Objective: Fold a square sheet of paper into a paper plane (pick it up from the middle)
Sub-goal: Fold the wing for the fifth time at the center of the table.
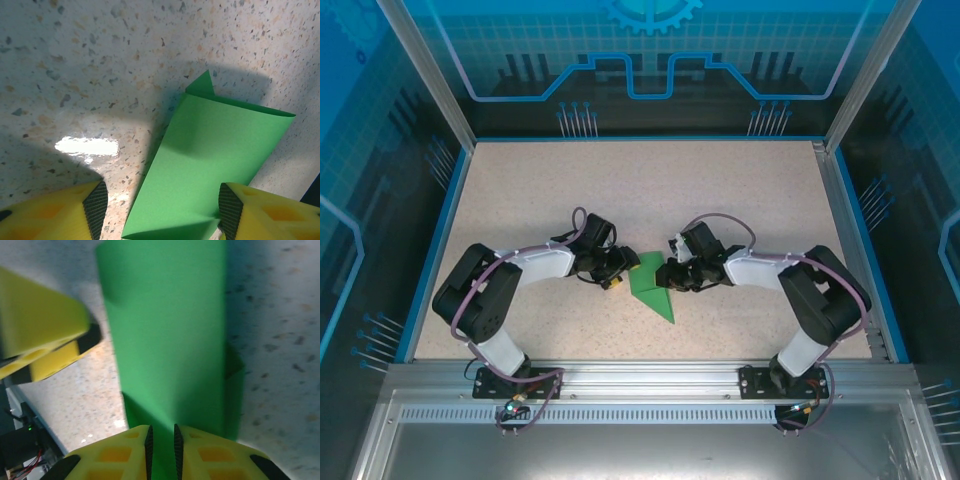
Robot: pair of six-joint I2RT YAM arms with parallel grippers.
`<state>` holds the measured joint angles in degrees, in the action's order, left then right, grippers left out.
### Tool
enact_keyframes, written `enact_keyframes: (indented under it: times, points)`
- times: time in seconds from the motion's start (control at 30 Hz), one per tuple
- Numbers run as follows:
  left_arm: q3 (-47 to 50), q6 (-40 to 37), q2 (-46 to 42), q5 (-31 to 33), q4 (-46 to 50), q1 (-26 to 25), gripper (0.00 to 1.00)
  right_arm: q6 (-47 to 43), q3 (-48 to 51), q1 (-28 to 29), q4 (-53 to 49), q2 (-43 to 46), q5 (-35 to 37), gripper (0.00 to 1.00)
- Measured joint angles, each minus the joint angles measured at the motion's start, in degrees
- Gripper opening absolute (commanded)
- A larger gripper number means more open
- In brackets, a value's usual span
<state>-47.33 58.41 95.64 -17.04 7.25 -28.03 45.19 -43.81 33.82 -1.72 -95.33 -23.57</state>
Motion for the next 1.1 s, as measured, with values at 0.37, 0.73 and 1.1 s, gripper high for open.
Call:
enact_keyframes:
  times: [0.37,0.73,1.1]
  points:
    - [-1.2,-0.3,0.0,0.0,1.0,0.0,0.64,-2.7,0.6,-2.4,-5.7,9.3,1.0,0.28]
    - [-2.1,-0.4,0.0,0.0,1.5,0.0,0.64,-4.9,0.4,2.7,-6.4,12.3,-1.2,0.28]
    - [-2.1,-0.4,0.0,0.0,1.5,0.0,0.64,-6.3,-2.2,1.3,-7.7,3.1,2.4,0.26]
